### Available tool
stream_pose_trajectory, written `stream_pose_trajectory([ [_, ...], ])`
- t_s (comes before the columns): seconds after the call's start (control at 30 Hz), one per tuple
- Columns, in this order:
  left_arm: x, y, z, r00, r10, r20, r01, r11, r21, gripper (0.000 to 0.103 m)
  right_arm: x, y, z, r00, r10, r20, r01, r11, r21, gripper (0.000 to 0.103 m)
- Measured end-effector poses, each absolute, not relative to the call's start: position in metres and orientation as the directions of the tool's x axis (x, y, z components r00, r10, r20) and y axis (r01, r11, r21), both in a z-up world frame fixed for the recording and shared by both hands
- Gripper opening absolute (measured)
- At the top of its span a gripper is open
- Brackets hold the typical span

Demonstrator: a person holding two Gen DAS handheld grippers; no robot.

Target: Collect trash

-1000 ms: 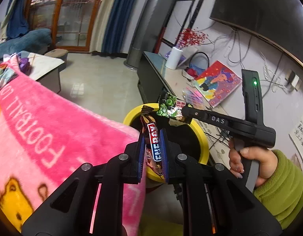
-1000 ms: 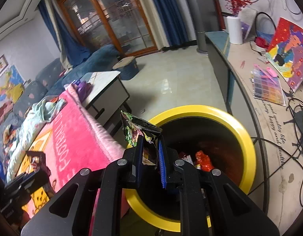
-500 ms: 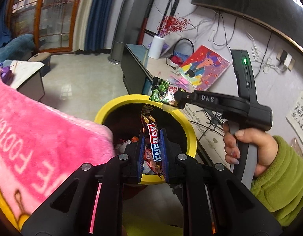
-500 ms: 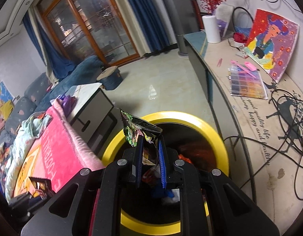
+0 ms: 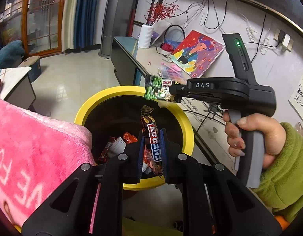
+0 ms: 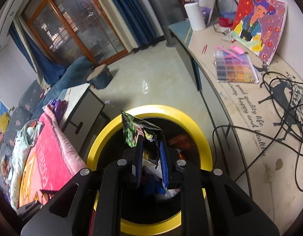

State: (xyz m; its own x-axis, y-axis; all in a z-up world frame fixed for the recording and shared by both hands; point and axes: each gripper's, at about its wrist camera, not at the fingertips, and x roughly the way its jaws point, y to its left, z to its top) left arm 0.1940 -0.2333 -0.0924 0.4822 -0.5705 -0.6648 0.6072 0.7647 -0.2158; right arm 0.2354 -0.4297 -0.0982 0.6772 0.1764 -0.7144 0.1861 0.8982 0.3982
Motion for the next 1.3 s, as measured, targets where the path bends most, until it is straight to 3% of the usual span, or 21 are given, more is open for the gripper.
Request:
stream_pose_trajectory([
  [0.37,0.220,-0.244,-0.100,0.467,-0.552,-0.691,0.584,0.779,-0.228,0.010,0.240,-0.433,-0.110,0.658,0.214,-0.721,0.184,0.883,0.431,0.017],
  [0.47,0.224,-0.245,-0.101,0.465,-0.550,-0.694,0.580,0.781,-0.231,0.018,0.239,-0.435,-0.110,0.661,0.214,-0.720,0.187,0.881,0.434,0.017],
  [0.53,0.227,-0.245,-0.102,0.466,-0.549,-0.694,0.575,0.784,-0.234,0.035,0.237,-0.438,-0.108,0.666,0.215,-0.714,0.184,0.881,0.437,0.025],
  [0.6,0.230,-0.246,-0.102,0.469,-0.546,-0.695,0.569,0.788,-0.235,0.041,0.234,-0.440,-0.106,0.671,0.211,-0.711,0.181,0.883,0.432,0.031],
  [0.9,0.238,-0.235,-0.099,0.485,-0.528,-0.697,0.520,0.815,-0.256,0.085,0.212,-0.445,-0.093,0.696,0.175,-0.697,0.171,0.902,0.397,0.059],
  [1.1,0.237,-0.216,-0.089,0.522,-0.510,-0.684,0.476,0.839,-0.262,0.092,0.204,-0.435,-0.084,0.703,0.147,-0.696,0.150,0.925,0.348,0.081],
  [1.3,0.235,-0.195,-0.081,0.555,-0.476,-0.682,0.426,0.867,-0.259,0.092,0.197,-0.422,-0.077,0.707,0.148,-0.692,0.133,0.933,0.334,0.093],
])
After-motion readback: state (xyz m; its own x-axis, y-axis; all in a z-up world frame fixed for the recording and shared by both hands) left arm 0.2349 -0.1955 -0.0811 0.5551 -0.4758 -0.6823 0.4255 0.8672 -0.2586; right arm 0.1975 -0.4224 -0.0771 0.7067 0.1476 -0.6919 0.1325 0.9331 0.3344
